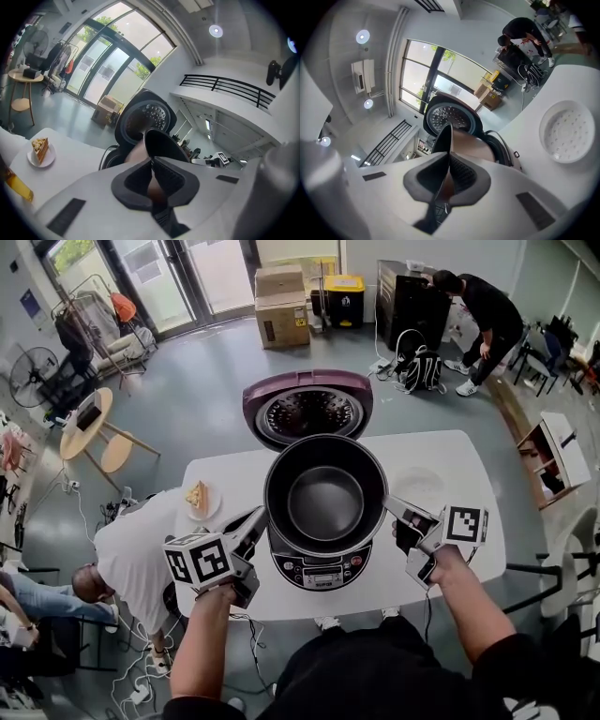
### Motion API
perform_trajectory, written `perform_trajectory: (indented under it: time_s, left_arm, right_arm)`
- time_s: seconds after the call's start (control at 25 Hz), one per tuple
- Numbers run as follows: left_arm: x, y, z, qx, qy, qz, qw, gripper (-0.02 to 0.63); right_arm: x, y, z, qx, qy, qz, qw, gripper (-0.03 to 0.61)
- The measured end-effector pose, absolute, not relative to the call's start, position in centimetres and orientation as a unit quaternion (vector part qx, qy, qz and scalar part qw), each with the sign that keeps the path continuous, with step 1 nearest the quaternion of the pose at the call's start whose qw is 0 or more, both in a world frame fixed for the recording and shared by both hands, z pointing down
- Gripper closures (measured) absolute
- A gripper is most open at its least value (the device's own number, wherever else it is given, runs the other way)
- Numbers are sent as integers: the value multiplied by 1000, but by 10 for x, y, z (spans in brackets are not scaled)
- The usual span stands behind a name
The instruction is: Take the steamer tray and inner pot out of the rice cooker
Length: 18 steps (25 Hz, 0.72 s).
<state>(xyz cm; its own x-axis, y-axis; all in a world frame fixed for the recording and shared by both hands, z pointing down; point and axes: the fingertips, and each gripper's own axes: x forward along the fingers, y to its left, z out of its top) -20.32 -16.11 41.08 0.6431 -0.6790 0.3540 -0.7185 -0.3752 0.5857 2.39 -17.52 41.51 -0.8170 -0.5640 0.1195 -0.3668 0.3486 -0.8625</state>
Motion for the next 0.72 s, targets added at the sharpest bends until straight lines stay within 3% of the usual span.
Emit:
perform_trajectory:
  time_s: [0.28,0.72]
  left_arm:
    - [-156,-155,385,837,-428,18,340,593]
    - [-15,-159,386,845,-411,15,341,592]
  right_arm:
    - [73,-164,396,-285,820,-482,119,561]
    - [214,-164,399,-306,815,-476,125,561]
